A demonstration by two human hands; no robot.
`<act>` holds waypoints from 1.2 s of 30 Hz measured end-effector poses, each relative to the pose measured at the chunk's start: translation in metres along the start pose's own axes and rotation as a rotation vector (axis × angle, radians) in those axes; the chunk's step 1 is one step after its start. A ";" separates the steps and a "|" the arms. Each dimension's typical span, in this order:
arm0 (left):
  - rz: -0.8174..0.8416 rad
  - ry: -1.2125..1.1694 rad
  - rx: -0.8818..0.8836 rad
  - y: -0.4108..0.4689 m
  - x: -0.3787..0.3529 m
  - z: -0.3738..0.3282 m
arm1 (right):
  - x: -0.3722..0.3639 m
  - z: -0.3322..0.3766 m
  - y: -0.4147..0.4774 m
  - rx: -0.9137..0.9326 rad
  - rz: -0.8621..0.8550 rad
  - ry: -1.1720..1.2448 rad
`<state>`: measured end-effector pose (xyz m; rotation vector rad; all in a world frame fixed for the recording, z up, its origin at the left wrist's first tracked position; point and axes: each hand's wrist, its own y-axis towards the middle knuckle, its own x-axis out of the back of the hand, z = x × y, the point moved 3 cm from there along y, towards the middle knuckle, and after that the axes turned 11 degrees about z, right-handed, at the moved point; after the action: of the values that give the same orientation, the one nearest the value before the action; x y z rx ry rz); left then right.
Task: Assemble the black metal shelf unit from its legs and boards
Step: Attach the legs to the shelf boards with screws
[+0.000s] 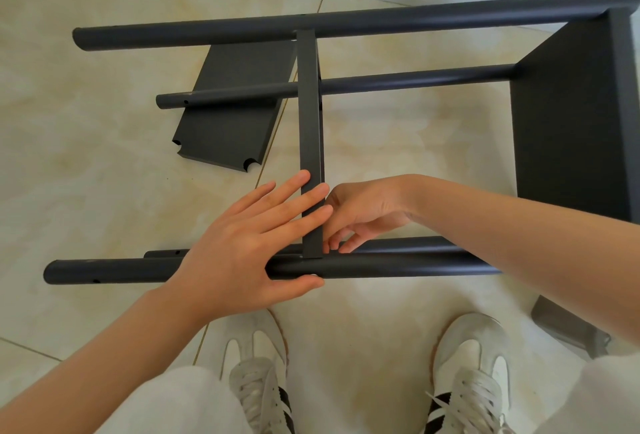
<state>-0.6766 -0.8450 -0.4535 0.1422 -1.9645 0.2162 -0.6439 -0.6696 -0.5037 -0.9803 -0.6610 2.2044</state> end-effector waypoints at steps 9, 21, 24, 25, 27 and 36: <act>0.013 0.009 0.003 0.000 -0.001 0.001 | 0.000 0.003 0.001 -0.043 -0.029 -0.089; 0.008 0.011 0.000 -0.001 -0.002 0.001 | 0.002 0.005 -0.002 -0.036 -0.006 -0.102; 0.004 0.009 0.001 -0.001 -0.001 0.001 | 0.005 0.004 -0.006 -0.075 0.012 -0.127; 0.001 0.007 0.001 0.000 -0.001 0.001 | 0.005 0.003 -0.007 -0.085 0.008 -0.143; -0.002 0.002 -0.001 0.000 -0.001 0.001 | 0.004 0.001 -0.005 -0.089 -0.005 -0.147; 0.005 0.009 -0.001 0.000 -0.001 0.001 | 0.004 0.003 -0.004 -0.065 0.013 -0.133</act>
<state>-0.6769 -0.8452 -0.4548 0.1355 -1.9566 0.2184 -0.6470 -0.6645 -0.5005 -0.8778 -0.7935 2.2864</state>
